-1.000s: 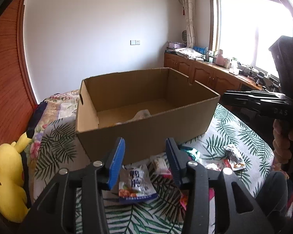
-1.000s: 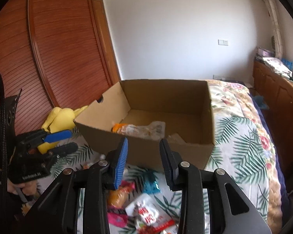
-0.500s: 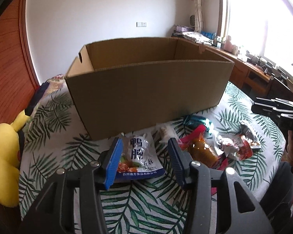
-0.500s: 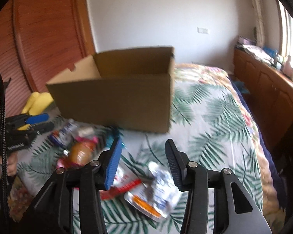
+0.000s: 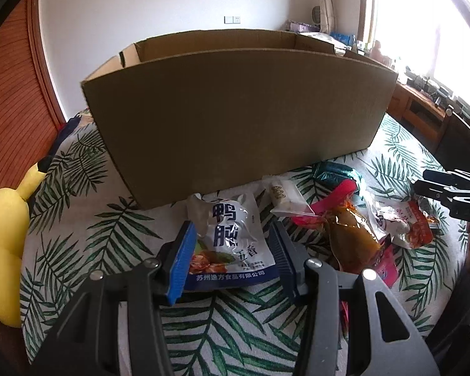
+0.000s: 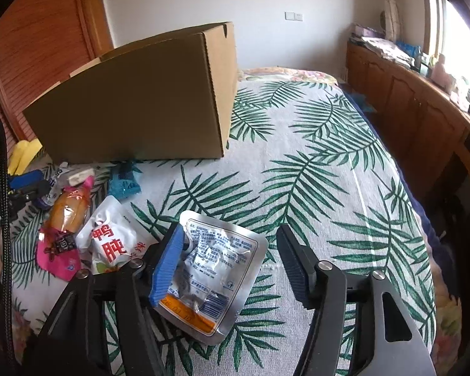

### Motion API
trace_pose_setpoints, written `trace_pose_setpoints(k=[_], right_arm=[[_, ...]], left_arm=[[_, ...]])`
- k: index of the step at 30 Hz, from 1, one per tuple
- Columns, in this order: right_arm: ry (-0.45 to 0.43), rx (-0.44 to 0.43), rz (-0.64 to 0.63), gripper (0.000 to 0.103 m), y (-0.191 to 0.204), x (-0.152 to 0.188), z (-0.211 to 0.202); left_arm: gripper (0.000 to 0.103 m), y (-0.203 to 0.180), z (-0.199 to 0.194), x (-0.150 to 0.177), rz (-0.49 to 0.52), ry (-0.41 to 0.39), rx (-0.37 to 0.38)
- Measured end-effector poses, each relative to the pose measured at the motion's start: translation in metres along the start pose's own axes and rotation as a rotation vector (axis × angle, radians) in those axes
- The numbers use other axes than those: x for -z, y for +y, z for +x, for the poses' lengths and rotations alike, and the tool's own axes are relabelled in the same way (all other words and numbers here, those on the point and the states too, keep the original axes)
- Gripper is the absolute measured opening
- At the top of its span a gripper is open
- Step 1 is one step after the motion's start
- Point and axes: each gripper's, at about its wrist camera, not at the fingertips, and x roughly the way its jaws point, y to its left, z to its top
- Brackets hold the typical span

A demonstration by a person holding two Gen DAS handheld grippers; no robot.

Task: Organize snacks
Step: 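Close the left tool on the white-and-blue pack while the right tool grasps the silver foil pouch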

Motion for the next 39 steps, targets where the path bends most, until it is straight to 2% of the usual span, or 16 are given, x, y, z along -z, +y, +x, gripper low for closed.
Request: trace_pose_setpoints(k=[10, 14, 17, 22, 23, 27, 29, 37, 39], right_arm=[[0.024, 0.026, 0.004, 0.073, 0.007, 0.008, 0.007], [0.013, 0.084, -0.033, 0.075, 0.015, 0.012, 0.008], [0.011, 0.094, -0.034, 0.077, 0.016, 0.012, 0.008], [0.007, 0.095, -0.025, 0.079, 0.013, 0.012, 0.008], [0.007, 0.097, -0.025, 0.079, 0.013, 0.012, 0.008], [0.006, 0.109, -0.032, 0.08, 0.015, 0.013, 0.01], [0.007, 0.108, -0.032, 0.08, 0.015, 0.012, 0.011], [0.006, 0.111, -0.029, 0.081, 0.015, 0.012, 0.012], [0.007, 0.114, -0.028, 0.082, 0.015, 0.013, 0.012]], left_arm=[[0.05, -0.006, 0.011, -0.002, 0.022, 0.032, -0.034], [0.052, -0.007, 0.013, -0.003, 0.023, 0.037, -0.04], [0.053, -0.006, 0.017, -0.006, 0.034, 0.038, -0.053], [0.063, -0.007, 0.024, -0.006, 0.035, 0.051, -0.082], [0.068, -0.006, 0.027, -0.006, 0.032, 0.058, -0.089], [0.069, 0.004, 0.031, -0.006, -0.02, 0.071, -0.058], [0.07, 0.011, 0.032, -0.005, -0.048, 0.077, -0.036], [0.069, 0.019, 0.037, -0.004, -0.064, 0.072, -0.043], [0.059, 0.021, 0.038, -0.003, -0.07, 0.067, -0.042]])
